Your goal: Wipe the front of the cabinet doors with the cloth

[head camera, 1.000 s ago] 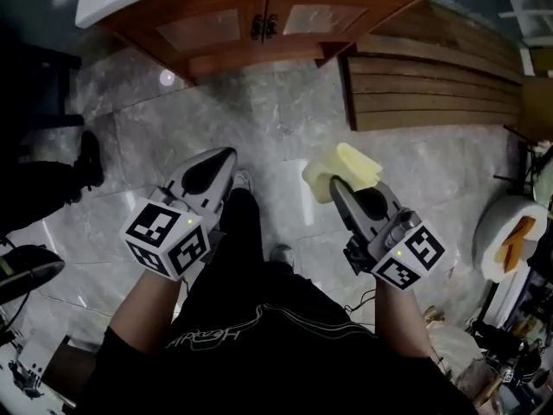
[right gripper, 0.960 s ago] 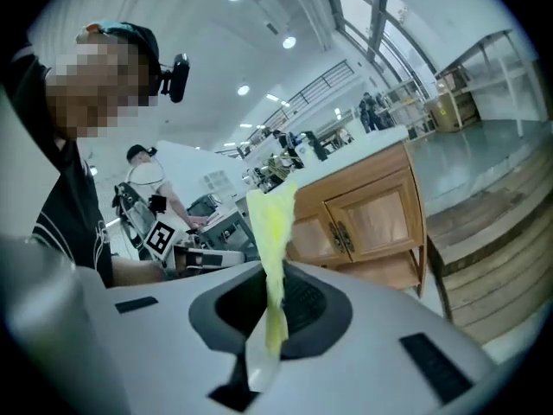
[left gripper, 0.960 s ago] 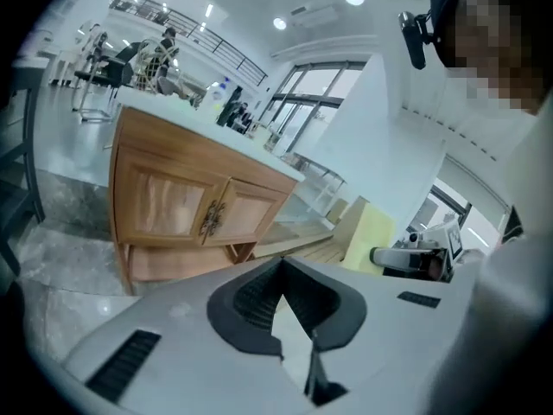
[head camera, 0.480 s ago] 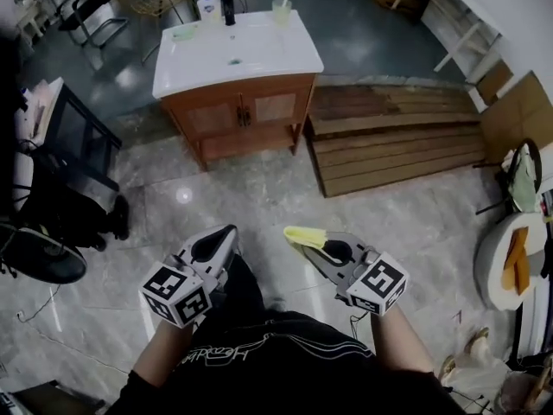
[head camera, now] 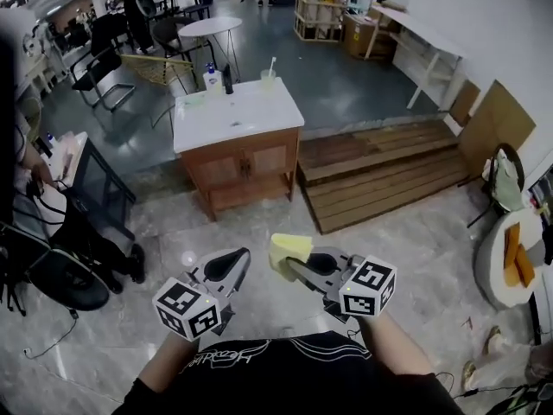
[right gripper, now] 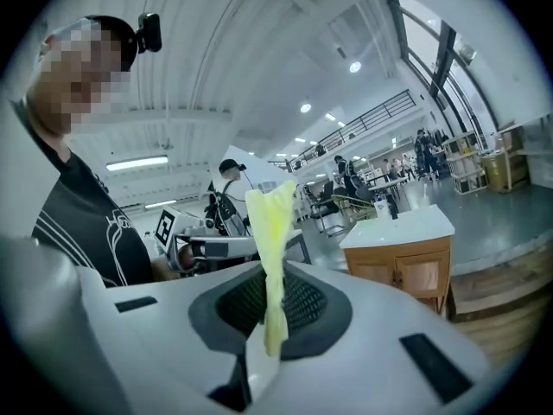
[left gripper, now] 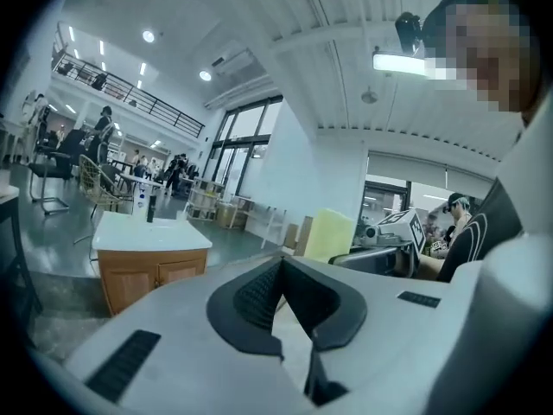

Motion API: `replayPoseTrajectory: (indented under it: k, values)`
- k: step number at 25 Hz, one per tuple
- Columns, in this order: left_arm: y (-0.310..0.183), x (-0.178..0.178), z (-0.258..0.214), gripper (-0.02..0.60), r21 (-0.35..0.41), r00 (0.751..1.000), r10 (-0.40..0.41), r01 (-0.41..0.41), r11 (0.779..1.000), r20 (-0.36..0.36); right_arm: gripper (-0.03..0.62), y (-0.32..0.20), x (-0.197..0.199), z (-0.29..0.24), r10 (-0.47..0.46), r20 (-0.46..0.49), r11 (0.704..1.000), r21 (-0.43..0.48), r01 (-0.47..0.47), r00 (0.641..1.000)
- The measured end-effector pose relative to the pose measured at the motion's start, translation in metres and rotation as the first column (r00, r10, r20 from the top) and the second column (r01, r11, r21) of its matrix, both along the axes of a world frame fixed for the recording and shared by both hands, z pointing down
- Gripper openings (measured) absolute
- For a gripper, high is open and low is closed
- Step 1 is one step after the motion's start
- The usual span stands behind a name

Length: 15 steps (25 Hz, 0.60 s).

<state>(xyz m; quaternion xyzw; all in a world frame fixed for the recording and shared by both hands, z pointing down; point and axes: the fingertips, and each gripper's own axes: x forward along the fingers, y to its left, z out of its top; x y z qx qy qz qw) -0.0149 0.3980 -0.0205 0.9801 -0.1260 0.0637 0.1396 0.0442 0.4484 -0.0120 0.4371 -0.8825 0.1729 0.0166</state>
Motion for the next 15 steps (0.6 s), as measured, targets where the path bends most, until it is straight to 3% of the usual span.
replayPoseTrajectory:
  k: [9, 15]
  values:
    - [0.027, -0.103, -0.019, 0.006, 0.035, 0.999, 0.052, -0.052, 0.998, -0.001, 0.041, 0.026, -0.095, -0.014, 0.105, 0.028, 0.995, 0.0, -0.105, 0.994]
    - [0.042, -0.149, -0.03, 0.006, 0.067, 0.996, 0.094, -0.093, 0.993, -0.011, 0.041, 0.04, -0.149, -0.015, 0.15, 0.051, 0.989, 0.003, -0.15, 0.987]
